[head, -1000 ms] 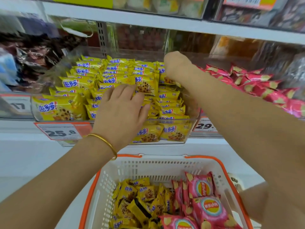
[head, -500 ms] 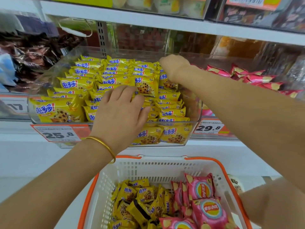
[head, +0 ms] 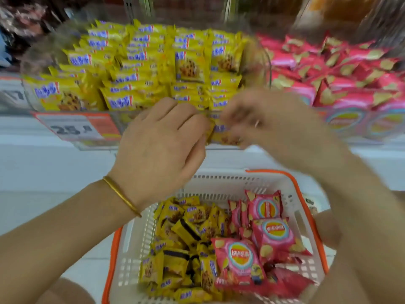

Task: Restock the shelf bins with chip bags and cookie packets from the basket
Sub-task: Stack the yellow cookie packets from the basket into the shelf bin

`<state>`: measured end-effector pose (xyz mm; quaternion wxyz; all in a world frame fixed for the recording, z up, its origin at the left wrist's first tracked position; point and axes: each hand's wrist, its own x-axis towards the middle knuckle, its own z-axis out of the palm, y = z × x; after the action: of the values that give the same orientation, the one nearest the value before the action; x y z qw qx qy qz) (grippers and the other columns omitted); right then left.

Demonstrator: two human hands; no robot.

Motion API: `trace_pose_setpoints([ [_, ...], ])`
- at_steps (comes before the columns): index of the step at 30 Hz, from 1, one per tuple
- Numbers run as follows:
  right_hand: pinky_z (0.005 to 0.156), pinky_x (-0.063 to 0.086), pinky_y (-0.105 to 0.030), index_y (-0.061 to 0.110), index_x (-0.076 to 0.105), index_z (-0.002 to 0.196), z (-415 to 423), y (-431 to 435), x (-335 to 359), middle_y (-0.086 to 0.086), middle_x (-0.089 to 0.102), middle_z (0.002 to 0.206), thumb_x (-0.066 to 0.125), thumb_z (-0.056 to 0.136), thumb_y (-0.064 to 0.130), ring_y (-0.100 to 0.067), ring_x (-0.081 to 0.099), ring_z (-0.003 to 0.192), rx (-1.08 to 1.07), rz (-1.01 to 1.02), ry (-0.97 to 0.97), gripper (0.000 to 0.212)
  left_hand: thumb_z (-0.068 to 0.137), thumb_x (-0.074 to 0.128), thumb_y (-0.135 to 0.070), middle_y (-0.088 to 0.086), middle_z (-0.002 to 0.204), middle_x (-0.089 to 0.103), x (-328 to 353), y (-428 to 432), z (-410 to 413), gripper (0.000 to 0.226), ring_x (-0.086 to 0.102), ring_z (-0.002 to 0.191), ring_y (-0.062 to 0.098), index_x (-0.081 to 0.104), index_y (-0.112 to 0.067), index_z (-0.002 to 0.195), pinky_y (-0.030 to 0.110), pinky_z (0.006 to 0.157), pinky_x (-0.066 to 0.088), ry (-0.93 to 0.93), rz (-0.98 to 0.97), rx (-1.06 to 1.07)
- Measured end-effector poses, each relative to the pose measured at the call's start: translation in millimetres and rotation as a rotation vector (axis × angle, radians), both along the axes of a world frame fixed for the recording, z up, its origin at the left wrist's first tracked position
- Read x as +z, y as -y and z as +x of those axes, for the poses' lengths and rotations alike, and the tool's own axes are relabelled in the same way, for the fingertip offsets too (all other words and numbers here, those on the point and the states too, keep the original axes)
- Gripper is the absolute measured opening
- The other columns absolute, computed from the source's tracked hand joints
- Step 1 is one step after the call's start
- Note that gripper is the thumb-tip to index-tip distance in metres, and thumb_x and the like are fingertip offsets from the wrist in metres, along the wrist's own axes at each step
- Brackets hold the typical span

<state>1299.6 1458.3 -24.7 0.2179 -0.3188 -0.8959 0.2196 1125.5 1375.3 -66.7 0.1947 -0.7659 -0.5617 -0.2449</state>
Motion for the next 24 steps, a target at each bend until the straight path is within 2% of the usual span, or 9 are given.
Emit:
trace_pose_setpoints([
  [3, 0.079, 0.047, -0.031, 0.012, 0.064, 0.103, -10, -1, -109, -0.005, 0.063, 0.099, 0.053, 0.088, -0.001, -0.019, 0.059, 0.09, 0.066, -0.182, 0.444, 0.023, 0.086, 0.046, -0.018, 0.008, 0.097, 0.065, -34, 14, -5, 0.023, 0.058, 0.089, 0.033, 0.065, -0.008, 0.094, 0.045, 0.068, 0.051, -0.087, -0.21, 0.014],
  [5, 0.073, 0.046, -0.031, 0.009, 0.062, 0.103, -16, -11, -188, -0.008, 0.062, 0.099, 0.048, 0.087, -0.002, -0.023, 0.058, 0.089, 0.083, -0.262, 0.659, 0.023, 0.086, 0.041, -0.021, 0.007, 0.096, 0.065, -53, 20, -10, 0.029, 0.059, 0.087, 0.031, 0.066, -0.009, 0.094, 0.043, 0.066, 0.053, -0.12, -0.359, 0.022],
  [7, 0.067, 0.045, -0.033, 0.004, 0.059, 0.103, -18, -14, -250, -0.009, 0.058, 0.094, 0.045, 0.087, -0.005, -0.024, 0.056, 0.083, 0.15, -0.294, 0.775, 0.023, 0.085, 0.037, -0.022, 0.007, 0.094, 0.065, -66, 23, -14, 0.034, 0.06, 0.084, 0.03, 0.067, -0.009, 0.093, 0.043, 0.06, 0.054, -0.12, -0.46, 0.038],
  [11, 0.088, 0.048, -0.043, 0.008, 0.049, 0.123, -18, -3, -333, -0.013, 0.052, 0.12, 0.049, 0.089, -0.003, -0.032, 0.052, 0.108, 0.255, -0.286, 0.897, 0.036, 0.083, 0.036, -0.022, 0.007, 0.088, 0.066, -81, 22, -14, 0.034, 0.062, 0.079, 0.03, 0.068, -0.01, 0.086, 0.039, 0.057, 0.054, -0.123, -0.532, 0.065],
  [14, 0.093, 0.044, -0.048, 0.008, 0.043, 0.131, -19, 8, -361, -0.014, 0.046, 0.132, 0.048, 0.089, -0.002, -0.036, 0.039, 0.125, 0.241, -0.283, 1.017, 0.043, 0.083, 0.035, -0.023, 0.008, 0.087, 0.066, -86, 18, -15, 0.036, 0.063, 0.078, 0.031, 0.068, -0.009, 0.086, 0.039, 0.056, 0.054, -0.102, -0.561, 0.07],
  [16, 0.093, 0.043, -0.049, 0.006, 0.047, 0.128, -21, 12, -367, -0.016, 0.045, 0.132, 0.05, 0.088, -0.002, -0.036, 0.038, 0.125, 0.222, -0.207, 1.049, 0.041, 0.083, 0.034, -0.024, 0.009, 0.087, 0.066, -91, 15, -17, 0.038, 0.063, 0.077, 0.031, 0.068, -0.009, 0.086, 0.041, 0.056, 0.054, -0.12, -0.591, 0.074],
  [18, 0.091, 0.044, -0.046, 0.006, 0.055, 0.12, -21, 9, -365, -0.016, 0.048, 0.127, 0.054, 0.088, -0.001, -0.035, 0.045, 0.119, 0.246, -0.138, 1.066, 0.033, 0.082, 0.032, -0.025, 0.008, 0.086, 0.065, -95, 12, -17, 0.039, 0.062, 0.077, 0.03, 0.068, -0.009, 0.085, 0.041, 0.054, 0.054, -0.149, -0.653, 0.079],
  [21, 0.078, 0.048, -0.039, 0.003, 0.058, 0.112, -15, -7, -338, -0.013, 0.051, 0.114, 0.061, 0.09, 0.01, -0.031, 0.056, 0.103, 0.242, -0.127, 1.021, 0.023, 0.082, 0.03, -0.027, 0.005, 0.083, 0.065, -98, 7, -15, 0.039, 0.062, 0.073, 0.027, 0.067, -0.012, 0.086, 0.04, 0.049, 0.052, -0.167, -0.734, 0.092],
  [24, 0.067, 0.044, -0.035, 0.006, 0.055, 0.091, -5, -31, -292, -0.007, 0.049, 0.088, 0.064, 0.088, 0.024, -0.024, 0.055, 0.079, 0.228, -0.313, 0.894, 0.02, 0.092, 0.035, -0.029, 0.001, 0.104, 0.063, -97, 3, -4, 0.032, 0.059, 0.093, 0.023, 0.06, -0.019, 0.11, 0.04, 0.066, 0.053, -0.136, -0.785, 0.131],
])
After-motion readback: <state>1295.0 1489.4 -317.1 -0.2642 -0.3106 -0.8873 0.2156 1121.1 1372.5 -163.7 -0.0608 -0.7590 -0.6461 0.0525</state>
